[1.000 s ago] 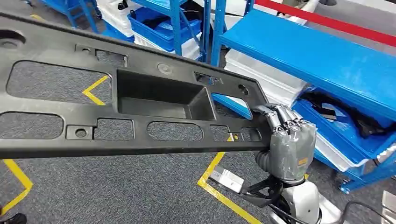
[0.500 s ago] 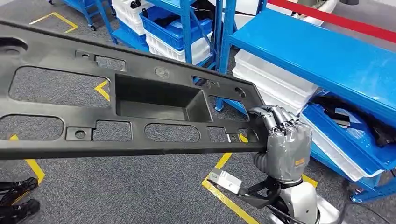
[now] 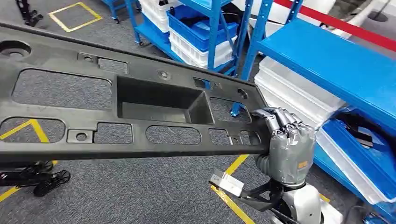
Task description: Take the parts from the cabinet and place them on the table.
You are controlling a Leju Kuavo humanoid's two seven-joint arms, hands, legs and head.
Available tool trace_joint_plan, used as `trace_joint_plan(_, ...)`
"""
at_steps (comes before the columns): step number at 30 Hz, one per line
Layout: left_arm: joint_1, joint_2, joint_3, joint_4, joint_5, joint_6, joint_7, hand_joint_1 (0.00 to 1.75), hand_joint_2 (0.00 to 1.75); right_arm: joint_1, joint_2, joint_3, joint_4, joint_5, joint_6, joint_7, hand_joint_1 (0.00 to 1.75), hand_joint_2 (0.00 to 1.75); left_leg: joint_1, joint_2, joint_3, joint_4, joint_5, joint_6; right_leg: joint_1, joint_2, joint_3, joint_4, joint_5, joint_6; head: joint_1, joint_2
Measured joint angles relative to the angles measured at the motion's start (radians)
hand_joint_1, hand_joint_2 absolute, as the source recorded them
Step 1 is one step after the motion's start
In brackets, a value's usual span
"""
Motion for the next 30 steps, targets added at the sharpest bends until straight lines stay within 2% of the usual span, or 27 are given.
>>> trace_joint_plan(1, -0.001, 0.0, 0.0, 0.0, 0.002, 0.0, 0.0, 0.0, 1.75, 0.0, 0.0, 0.0, 0.0, 0.0, 0.0, -0.001, 1.75, 1.75, -0.005, -0.004, -0.006, 0.007, -0.004, -0.006, 0.001, 0.023, 0.008, -0.015, -0.021, -0.002, -0.001, 0.0)
trace_joint_plan(2, -0.001, 0.0, 0.0, 0.0, 0.003, 0.0, 0.0, 0.0, 1.75, 0.0, 0.0, 0.0, -0.001, 0.0, 0.0, -0.001, 1.75, 1.75, -0.005, -0.014, -0.012, 0.012, -0.004, -0.01, 0.002, 0.015, 0.005, -0.019, -0.014, -0.009, 0.0, 0.0)
trace_joint_plan(4, 0.001, 0.0, 0.0, 0.0, 0.004, 0.0, 0.0, 0.0, 1.75, 0.001, 0.0, 0.0, -0.001, 0.0, 0.0, -0.001, 1.75, 1.75, -0.001, -0.019, -0.012, 0.007, -0.001, -0.019, 0.008, 0.007, 0.005, -0.018, -0.014, -0.017, -0.003, 0.0)
trace_joint_plan(5, 0.001, 0.0, 0.0, 0.0, 0.005, 0.0, 0.0, 0.0, 1.75, 0.0, 0.0, 0.0, -0.001, 0.0, 0.0, -0.002, 1.75, 1.75, -0.001, -0.024, -0.013, 0.008, -0.002, -0.026, 0.005, 0.001, 0.006, -0.023, -0.011, -0.023, -0.003, 0.0)
trace_joint_plan(6, 0.0, 0.001, 0.0, 0.0, 0.005, 0.001, 0.0, 0.0, 1.75, -0.002, 0.0, 0.0, -0.001, 0.0, 0.0, -0.003, 1.75, 1.75, 0.0, -0.017, -0.012, 0.018, -0.011, -0.031, -0.001, -0.01, 0.01, -0.028, -0.008, -0.028, -0.001, 0.0)
trace_joint_plan(7, -0.001, 0.001, 0.0, 0.0, 0.005, 0.001, -0.002, 0.0, 1.75, -0.003, 0.0, 0.0, -0.001, 0.0, 0.0, -0.003, 1.75, 1.75, -0.004, 0.013, -0.026, 0.056, -0.036, -0.04, -0.001, -0.014, 0.012, -0.029, -0.009, -0.032, -0.013, 0.0)
trace_joint_plan(8, -0.001, 0.001, 0.0, 0.0, 0.005, 0.001, -0.002, 0.0, 1.75, -0.004, 0.0, 0.0, -0.001, 0.0, 0.0, -0.004, 1.75, 1.75, 0.0, 0.028, -0.057, 0.119, -0.071, -0.046, -0.001, -0.023, 0.012, -0.028, -0.01, -0.037, -0.02, 0.0)
trace_joint_plan(10, 0.0, 0.001, 0.0, 0.0, 0.006, 0.001, -0.002, 0.0, 1.75, -0.005, 0.0, 0.0, -0.001, 0.0, 0.0, -0.003, 1.75, 1.75, 0.007, 0.04, -0.139, 0.281, -0.137, -0.056, 0.002, -0.04, 0.014, -0.028, -0.013, -0.039, -0.021, 0.0)
trace_joint_plan(11, 0.002, 0.001, 0.0, 0.0, 0.006, 0.001, -0.002, 0.0, 1.75, -0.006, 0.0, 0.0, -0.001, 0.0, 0.0, -0.004, 1.75, 1.75, 0.009, 0.043, -0.159, 0.318, -0.139, -0.058, 0.002, -0.047, 0.014, -0.028, -0.014, -0.04, -0.021, 0.0)
trace_joint_plan(12, 0.003, 0.001, 0.0, 0.0, 0.006, 0.001, -0.002, 0.0, 1.75, -0.006, 0.0, 0.0, -0.001, 0.0, 0.0, -0.004, 1.75, 1.75, 0.01, 0.044, -0.157, 0.307, -0.12, -0.058, 0.001, -0.054, 0.015, -0.028, -0.015, -0.039, -0.021, 0.0)
trace_joint_plan(13, 0.003, 0.001, 0.0, 0.0, 0.006, 0.001, -0.002, 0.0, 1.75, -0.007, 0.0, 0.0, -0.001, 0.0, 0.0, -0.005, 1.75, 1.75, 0.011, 0.046, -0.13, 0.25, -0.082, -0.057, 0.001, -0.06, 0.018, -0.028, -0.018, -0.037, -0.021, 0.0)
trace_joint_plan(14, 0.003, 0.001, 0.0, 0.0, 0.006, 0.002, -0.002, 0.0, 1.75, -0.007, 0.0, 0.0, -0.001, 0.0, 0.0, -0.005, 1.75, 1.75, 0.01, 0.05, -0.088, 0.164, -0.036, -0.053, 0.001, -0.066, 0.023, -0.028, -0.02, -0.035, -0.021, 0.0)
trace_joint_plan(15, 0.002, 0.001, 0.0, 0.0, 0.007, 0.002, -0.002, 0.0, 1.75, -0.009, 0.0, 0.0, -0.001, 0.0, -0.001, -0.005, 1.75, 1.75, 0.009, 0.067, -0.035, 0.06, 0.011, -0.046, 0.001, -0.072, 0.029, -0.028, -0.024, -0.031, -0.021, 0.0)
trace_joint_plan(16, 0.001, 0.001, 0.0, 0.0, 0.007, 0.002, -0.002, 0.0, 1.75, -0.011, 0.0, 0.0, -0.001, 0.0, -0.001, -0.005, 1.75, 1.75, 0.004, 0.094, -0.015, 0.015, 0.003, -0.039, 0.004, -0.076, 0.031, -0.028, -0.027, -0.027, -0.021, 0.0)
trace_joint_plan(19, 0.003, 0.001, 0.0, 0.0, 0.007, 0.002, -0.002, 0.0, 1.75, -0.014, 0.0, 0.0, -0.001, 0.0, -0.001, -0.006, 1.75, 1.75, -0.006, 0.076, -0.023, 0.01, 0.004, -0.028, 0.006, -0.087, 0.035, -0.035, -0.028, -0.013, -0.021, 0.0)
trace_joint_plan(20, 0.003, 0.001, 0.0, 0.0, 0.007, 0.002, -0.002, 0.0, 1.75, -0.014, 0.0, 0.0, -0.001, 0.0, -0.001, -0.006, 1.75, 1.75, -0.008, 0.069, -0.021, 0.004, 0.006, -0.021, 0.006, -0.093, 0.04, -0.04, -0.027, -0.007, -0.023, 0.0)
trace_joint_plan(21, 0.004, 0.001, 0.0, 0.0, 0.007, 0.002, -0.002, 0.0, 1.75, -0.015, 0.0, 0.0, -0.001, 0.0, -0.001, -0.006, 1.75, 1.75, 0.006, 0.063, -0.011, -0.014, 0.016, -0.011, 0.001, -0.085, 0.043, -0.036, -0.038, -0.001, -0.021, 0.0)
trace_joint_plan(22, 0.002, 0.001, 0.0, 0.0, 0.006, 0.002, -0.003, 0.0, 1.75, -0.017, 0.001, 0.0, -0.001, 0.0, -0.001, -0.006, 1.75, 1.75, 0.004, 0.059, -0.007, -0.02, 0.018, -0.005, 0.002, -0.056, 0.036, -0.011, -0.057, -0.001, -0.019, 0.0)
trace_joint_plan(23, 0.0, 0.001, 0.0, 0.0, 0.006, 0.002, -0.003, 0.0, 1.75, -0.019, 0.0, 0.0, -0.001, 0.0, -0.002, -0.006, 1.75, 1.75, 0.004, 0.056, -0.007, -0.02, 0.019, 0.0, 0.001, -0.038, 0.008, 0.047, -0.094, -0.002, -0.017, 0.0)
trace_joint_plan(25, 0.0, 0.001, 0.0, 0.0, 0.006, 0.002, -0.003, 0.0, 1.75, -0.015, 0.001, 0.001, -0.001, 0.0, -0.002, -0.006, 1.75, 1.75, 0.001, 0.042, -0.007, -0.02, 0.017, 0.004, 0.003, -0.023, -0.07, 0.205, -0.164, 0.001, -0.006, 0.0)
trace_joint_plan(26, 0.0, 0.001, 0.0, 0.0, 0.006, 0.002, -0.003, 0.0, 1.75, -0.015, 0.0, 0.0, 0.0, 0.0, -0.002, -0.006, 1.75, 1.75, 0.0, 0.033, -0.008, -0.019, 0.017, 0.004, 0.003, -0.021, -0.1, 0.261, -0.174, 0.003, -0.006, 0.0)
trace_joint_plan(27, 0.0, 0.001, 0.0, 0.0, 0.006, 0.001, -0.002, 0.0, 1.75, -0.014, 0.001, 0.0, 0.001, 0.0, -0.002, -0.006, 1.75, 1.75, 0.0, 0.023, -0.007, -0.017, 0.017, 0.004, 0.003, -0.021, -0.106, 0.265, -0.157, 0.003, -0.006, 0.0)
trace_joint_plan(28, 0.0, 0.001, 0.0, 0.0, 0.006, 0.001, -0.001, 0.0, 1.75, -0.012, 0.0, 0.001, 0.001, 0.0, -0.002, -0.006, 1.75, 1.75, 0.0, 0.011, -0.006, -0.015, 0.016, 0.003, 0.002, -0.021, -0.088, 0.216, -0.114, 0.003, -0.005, 0.0)
trace_joint_plan(29, -0.001, 0.001, 0.0, 0.0, 0.005, 0.0, 0.0, 0.0, 1.75, -0.012, 0.0, 0.0, 0.001, 0.0, -0.004, -0.006, 1.75, 1.75, 0.001, 0.0, -0.005, -0.012, 0.014, 0.001, 0.0, -0.018, -0.056, 0.142, -0.069, 0.001, -0.003, 0.0)
trace_joint_plan(30, -0.001, 0.0, 0.0, 0.0, 0.005, 0.0, 0.001, 0.0, 1.75, -0.012, 0.001, 0.001, 0.001, 0.0, -0.006, -0.006, 1.75, 1.75, 0.002, -0.012, -0.004, -0.006, 0.01, -0.003, -0.002, -0.006, -0.016, 0.052, -0.021, 0.001, -0.001, 0.0)
